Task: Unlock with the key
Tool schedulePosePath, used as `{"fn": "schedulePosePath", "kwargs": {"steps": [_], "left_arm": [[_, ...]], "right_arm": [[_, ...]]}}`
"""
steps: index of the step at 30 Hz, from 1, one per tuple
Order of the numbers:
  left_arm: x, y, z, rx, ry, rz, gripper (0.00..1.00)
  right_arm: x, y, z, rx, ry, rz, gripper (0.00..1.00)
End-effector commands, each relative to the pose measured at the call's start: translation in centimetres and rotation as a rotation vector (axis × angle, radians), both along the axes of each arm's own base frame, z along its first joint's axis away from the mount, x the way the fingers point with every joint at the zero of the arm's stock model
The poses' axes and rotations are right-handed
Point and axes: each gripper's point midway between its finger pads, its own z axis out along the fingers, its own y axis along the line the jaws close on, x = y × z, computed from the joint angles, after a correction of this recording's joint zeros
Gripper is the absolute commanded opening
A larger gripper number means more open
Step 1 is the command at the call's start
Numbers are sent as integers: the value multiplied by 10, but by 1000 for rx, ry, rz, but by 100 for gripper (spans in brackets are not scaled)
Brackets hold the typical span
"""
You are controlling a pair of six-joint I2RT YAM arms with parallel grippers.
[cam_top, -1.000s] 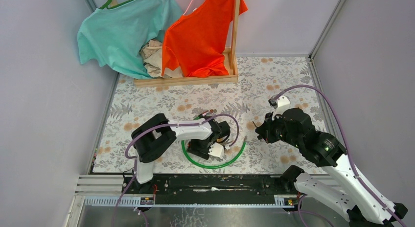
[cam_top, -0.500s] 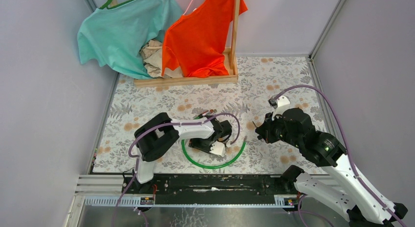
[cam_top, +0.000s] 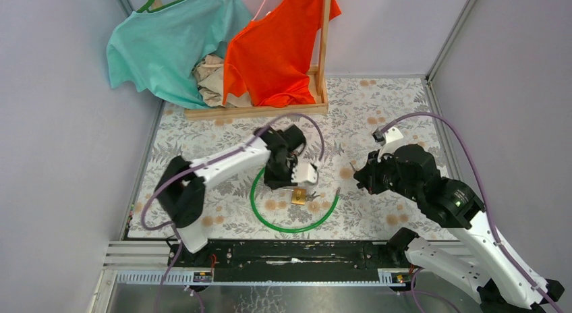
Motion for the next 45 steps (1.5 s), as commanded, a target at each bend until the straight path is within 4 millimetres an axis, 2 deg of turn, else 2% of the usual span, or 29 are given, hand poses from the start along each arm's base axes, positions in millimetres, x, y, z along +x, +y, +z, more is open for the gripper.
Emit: {"fn": "schedulePosePath", "kwargs": {"steps": [1,5,10,14,18,22,27,34,45], "left_arm": [[-18,-9,62,-322,156,-5,0],[-10,-10,101,-582,184,-3,0],[9,-13,141,-826,205,13,0],[14,-22,163,-945,260,1,0],[9,-26,185,-1054,339,-30,0],[9,-30,186,-1093,355,-41,0],[8,-36,186,-1117,386,-42,0],[-9,-45,182,-1101,441,-64,0],[-22,-46,195,-1142,473,-57,0]], "right_arm": [[5,6,21,11,-39,31,0],[7,24,24,25,-23,106,0],[6,62,19,58,47,275,0],[8,89,13,65,112,387,0],[0,115,9,60,157,503,0],[-4,131,8,53,162,569,0],[-5,141,7,51,152,602,0],[0,147,19,82,94,616,0],[0,146,35,141,1,609,0]]}}
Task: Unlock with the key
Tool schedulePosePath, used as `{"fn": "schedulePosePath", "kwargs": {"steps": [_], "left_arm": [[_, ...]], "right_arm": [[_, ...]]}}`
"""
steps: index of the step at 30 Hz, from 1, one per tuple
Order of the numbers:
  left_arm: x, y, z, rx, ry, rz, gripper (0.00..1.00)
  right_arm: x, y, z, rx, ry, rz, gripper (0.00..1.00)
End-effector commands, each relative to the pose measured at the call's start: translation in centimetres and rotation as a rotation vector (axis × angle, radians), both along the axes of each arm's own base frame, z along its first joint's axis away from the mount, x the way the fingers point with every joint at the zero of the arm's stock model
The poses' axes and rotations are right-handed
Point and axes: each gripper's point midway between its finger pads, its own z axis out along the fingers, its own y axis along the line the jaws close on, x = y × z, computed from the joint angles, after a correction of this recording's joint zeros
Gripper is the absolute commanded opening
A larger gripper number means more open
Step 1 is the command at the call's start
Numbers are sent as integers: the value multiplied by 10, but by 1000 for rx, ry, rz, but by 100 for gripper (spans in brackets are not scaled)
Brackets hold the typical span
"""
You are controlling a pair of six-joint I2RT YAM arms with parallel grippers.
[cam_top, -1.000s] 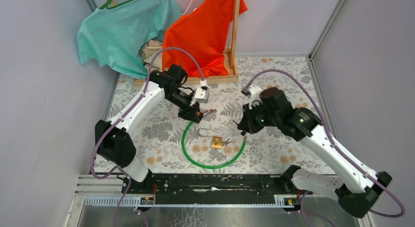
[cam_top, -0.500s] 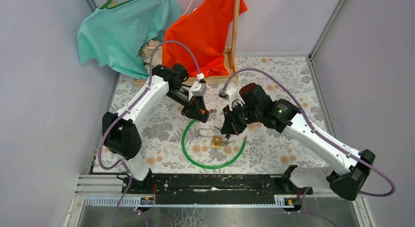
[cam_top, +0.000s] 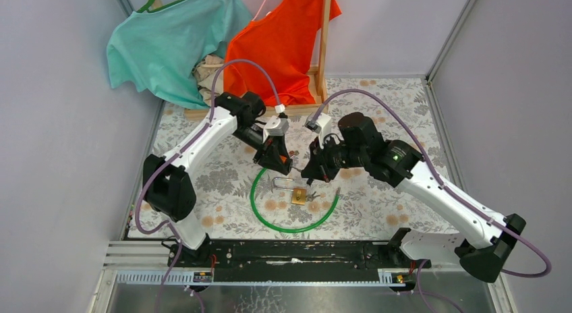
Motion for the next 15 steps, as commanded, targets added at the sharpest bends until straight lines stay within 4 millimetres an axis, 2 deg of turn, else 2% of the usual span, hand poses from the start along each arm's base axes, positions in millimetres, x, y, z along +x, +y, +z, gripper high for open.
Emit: {"fn": "schedulePosePath", "kwargs": {"steps": [1,15], "left_arm": [[-15,-2,24,-75,30,-6,0],[-19,-3,36,-95,19,-10,0]], "right_arm": [[-1,6,26,91,-79,26,0],[-5,-1,17,58,-65,21,0]]}}
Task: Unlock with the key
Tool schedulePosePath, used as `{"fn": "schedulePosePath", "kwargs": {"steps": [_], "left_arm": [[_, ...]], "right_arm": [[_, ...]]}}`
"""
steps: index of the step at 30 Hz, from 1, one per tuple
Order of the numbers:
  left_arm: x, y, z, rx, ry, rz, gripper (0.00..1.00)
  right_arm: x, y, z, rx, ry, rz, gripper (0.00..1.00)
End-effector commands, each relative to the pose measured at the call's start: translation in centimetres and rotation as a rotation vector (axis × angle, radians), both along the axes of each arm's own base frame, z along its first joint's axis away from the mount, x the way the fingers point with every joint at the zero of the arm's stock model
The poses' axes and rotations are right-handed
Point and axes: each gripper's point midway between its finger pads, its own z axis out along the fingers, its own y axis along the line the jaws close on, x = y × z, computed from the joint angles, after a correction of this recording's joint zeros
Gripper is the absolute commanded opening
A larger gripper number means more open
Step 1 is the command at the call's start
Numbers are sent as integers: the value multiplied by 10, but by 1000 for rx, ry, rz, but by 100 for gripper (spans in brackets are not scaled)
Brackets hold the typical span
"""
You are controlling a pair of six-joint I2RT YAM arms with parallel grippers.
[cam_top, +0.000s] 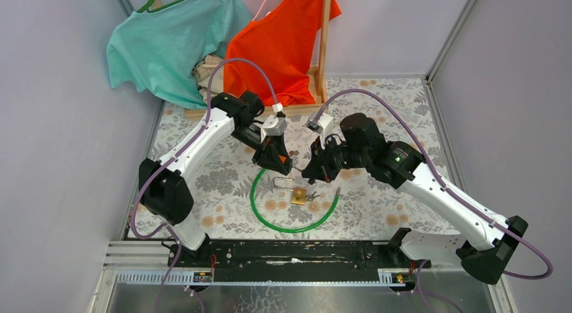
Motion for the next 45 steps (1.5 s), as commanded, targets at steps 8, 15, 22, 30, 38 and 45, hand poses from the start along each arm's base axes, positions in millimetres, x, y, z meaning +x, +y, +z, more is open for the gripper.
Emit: {"fn": "schedulePosePath", "kwargs": {"steps": [8,15,22,30,38,45], "left_arm": [[-18,-5,24,-55,27,-24,0],[-18,-5,26,-57,24,-25,0],[-19,-6,31,-72,26,-26,0],[-19,-7,31,-71,35,-29,0],[-18,-9,33,-71,38,-29,0],[-18,-8,30,-64,47,-28,0]], "right_arm": [[1,-1,8,12,-48,5,0],[4,0,4,3,-47,-2,0],[5,1,2,1,-48,-7,0],[7,4,3,4,-45,-8,0],[8,9,0,5,-33,3,0],[10,9,4,20,-45,-5,0]]}}
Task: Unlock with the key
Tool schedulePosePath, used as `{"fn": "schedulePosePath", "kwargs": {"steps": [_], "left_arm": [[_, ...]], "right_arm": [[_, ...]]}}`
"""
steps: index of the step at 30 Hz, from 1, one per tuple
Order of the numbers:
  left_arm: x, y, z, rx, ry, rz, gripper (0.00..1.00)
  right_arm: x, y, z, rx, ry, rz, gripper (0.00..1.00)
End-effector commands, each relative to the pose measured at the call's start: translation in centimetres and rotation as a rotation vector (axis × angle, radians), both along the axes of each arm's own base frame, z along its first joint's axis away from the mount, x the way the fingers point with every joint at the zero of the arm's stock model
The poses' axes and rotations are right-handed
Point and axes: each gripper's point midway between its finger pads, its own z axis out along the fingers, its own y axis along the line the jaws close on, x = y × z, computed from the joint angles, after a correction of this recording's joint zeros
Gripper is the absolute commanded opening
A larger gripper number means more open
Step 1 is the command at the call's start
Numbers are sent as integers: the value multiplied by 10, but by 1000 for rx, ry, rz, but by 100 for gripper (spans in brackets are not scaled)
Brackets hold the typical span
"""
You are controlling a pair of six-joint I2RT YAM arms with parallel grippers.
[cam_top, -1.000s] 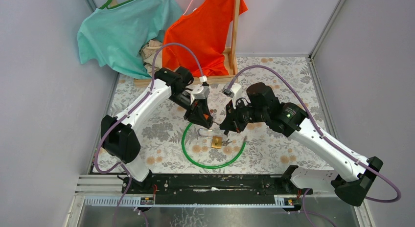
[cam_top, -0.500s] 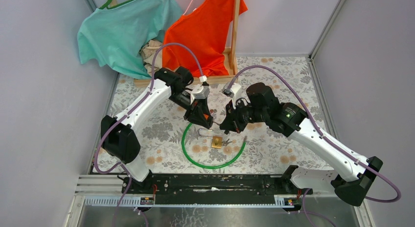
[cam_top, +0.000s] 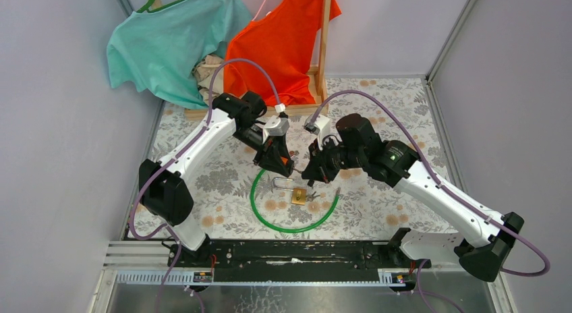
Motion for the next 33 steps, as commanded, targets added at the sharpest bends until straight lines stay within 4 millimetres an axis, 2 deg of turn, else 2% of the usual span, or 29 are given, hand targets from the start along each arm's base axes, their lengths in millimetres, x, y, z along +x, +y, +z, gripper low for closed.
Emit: {"fn": "schedulePosePath", "kwargs": {"steps": [1,9,21,33], "left_arm": [[-10,-4,24,-66,17,-12,0],[-9,-3,22,-53,21,-10,0],[-8,-3,22,-39,21,-6,1],[-7,-4,21,-35,31,-6,2]], "right_arm": [[9,10,19,65,-71,-4,0],[7,8,27,80,-82,-4,0],[4,2,28,69,-85,-11,0],[11,12,28,81,-83,-10,0]]}}
